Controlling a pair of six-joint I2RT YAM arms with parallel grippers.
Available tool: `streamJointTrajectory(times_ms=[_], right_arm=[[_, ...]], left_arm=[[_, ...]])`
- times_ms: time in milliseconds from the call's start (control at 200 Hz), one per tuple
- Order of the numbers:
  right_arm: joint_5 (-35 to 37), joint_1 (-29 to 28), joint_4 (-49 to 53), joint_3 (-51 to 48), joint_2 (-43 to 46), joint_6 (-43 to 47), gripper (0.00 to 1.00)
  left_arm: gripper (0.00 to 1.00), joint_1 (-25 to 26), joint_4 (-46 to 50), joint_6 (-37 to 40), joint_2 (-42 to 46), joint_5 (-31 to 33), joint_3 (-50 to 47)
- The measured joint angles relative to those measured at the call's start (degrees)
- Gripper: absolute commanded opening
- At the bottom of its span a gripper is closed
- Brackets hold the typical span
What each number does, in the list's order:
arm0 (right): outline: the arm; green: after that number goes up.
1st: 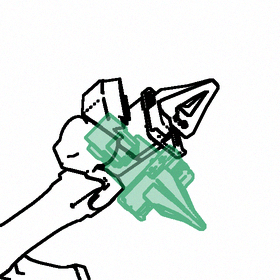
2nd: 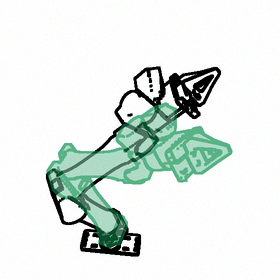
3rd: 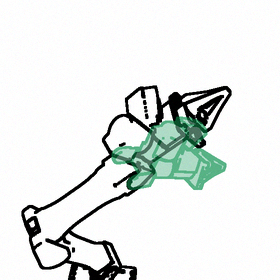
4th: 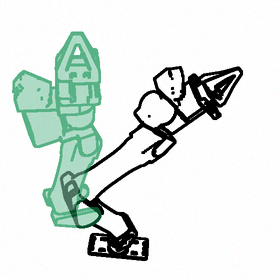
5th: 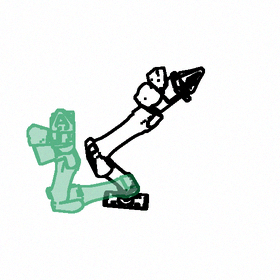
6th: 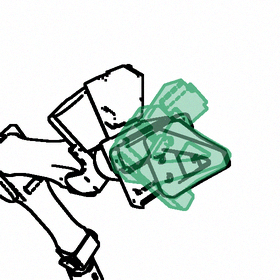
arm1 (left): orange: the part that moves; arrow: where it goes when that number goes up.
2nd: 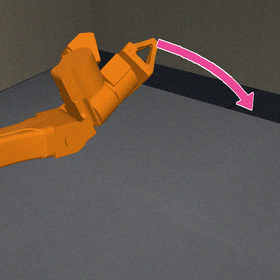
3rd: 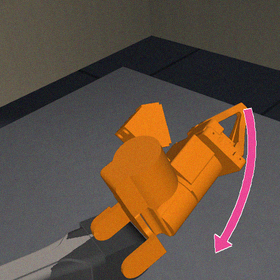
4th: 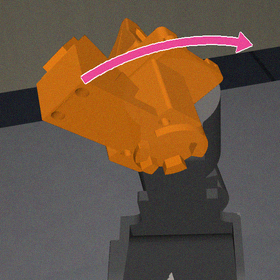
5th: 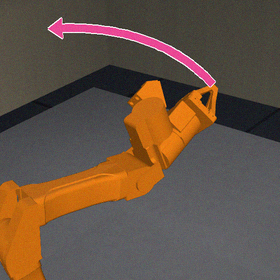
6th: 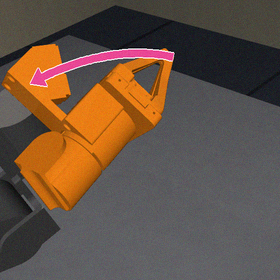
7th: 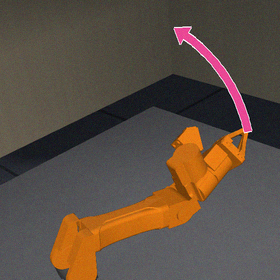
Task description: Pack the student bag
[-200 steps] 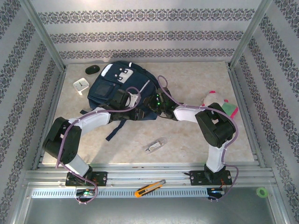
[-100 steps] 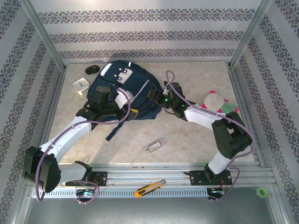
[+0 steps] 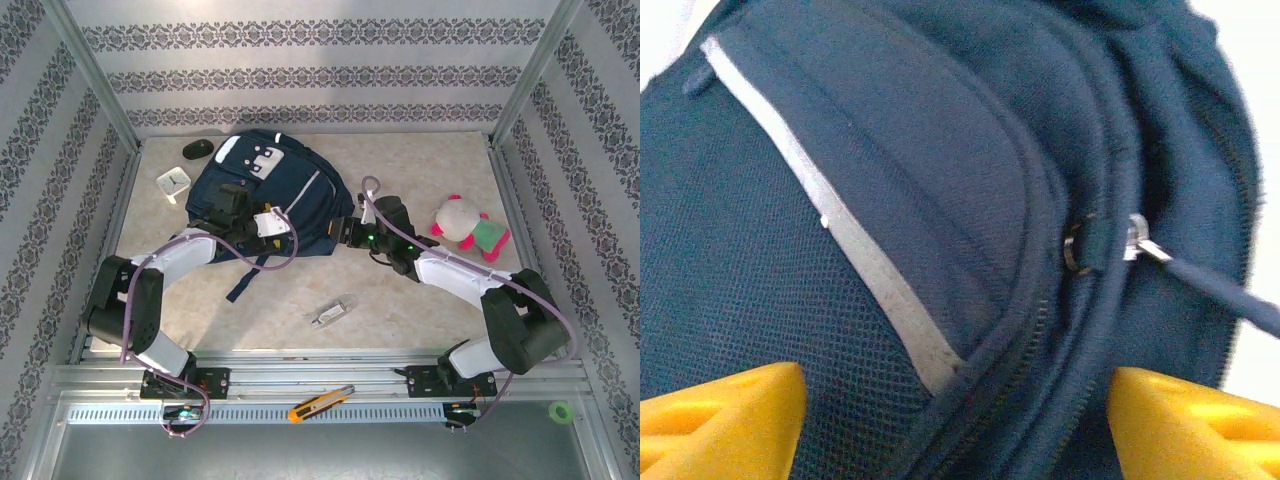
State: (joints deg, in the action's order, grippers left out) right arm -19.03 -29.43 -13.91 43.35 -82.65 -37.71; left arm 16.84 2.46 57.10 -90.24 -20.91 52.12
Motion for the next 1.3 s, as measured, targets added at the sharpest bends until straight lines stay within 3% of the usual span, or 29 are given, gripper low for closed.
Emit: streamJointTrajectory(times_ms=[70,150,265,610,779,979,1304], right_arm=[[0.0,-0.7,0.5,-0.4,0.5,0.8,0.38],[0.0,-1.1,1.3,-1.1,1.5,1.8,0.36],[-0.4,-1.2,3.9,-1.5,3.2,3.1,0.36],[3.3,-11.3,11.8,4.7,2.0,-0.2,0.43],[7.0,-12.5,12.1,9.0,-4.0,-2.4,0.43],[12.2,-13.6,12.3,14.2,-10.6,-4.2,0.46],[22.9,-14.9,17.4,21.6,-16.5,-3.3,0.27]], left_arm=[[0.32,-0.1,-0.5,0.0,-0.8,-0.3,0.0],[0.13,-0.1,0.2,-0.5,-0.8,-1.4,0.7],[0.00,-0.1,1.6,-3.6,-0.2,-3.2,2.6],[0.00,-0.1,5.8,-19.3,1.6,-11.8,3.4],[0.00,-0.1,6.4,-26.4,0.6,-15.0,4.3],[0.00,-0.1,9.0,-29.4,-1.7,-16.4,7.5],[0.00,-0.1,9.0,-31.1,-1.7,-16.7,7.5]])
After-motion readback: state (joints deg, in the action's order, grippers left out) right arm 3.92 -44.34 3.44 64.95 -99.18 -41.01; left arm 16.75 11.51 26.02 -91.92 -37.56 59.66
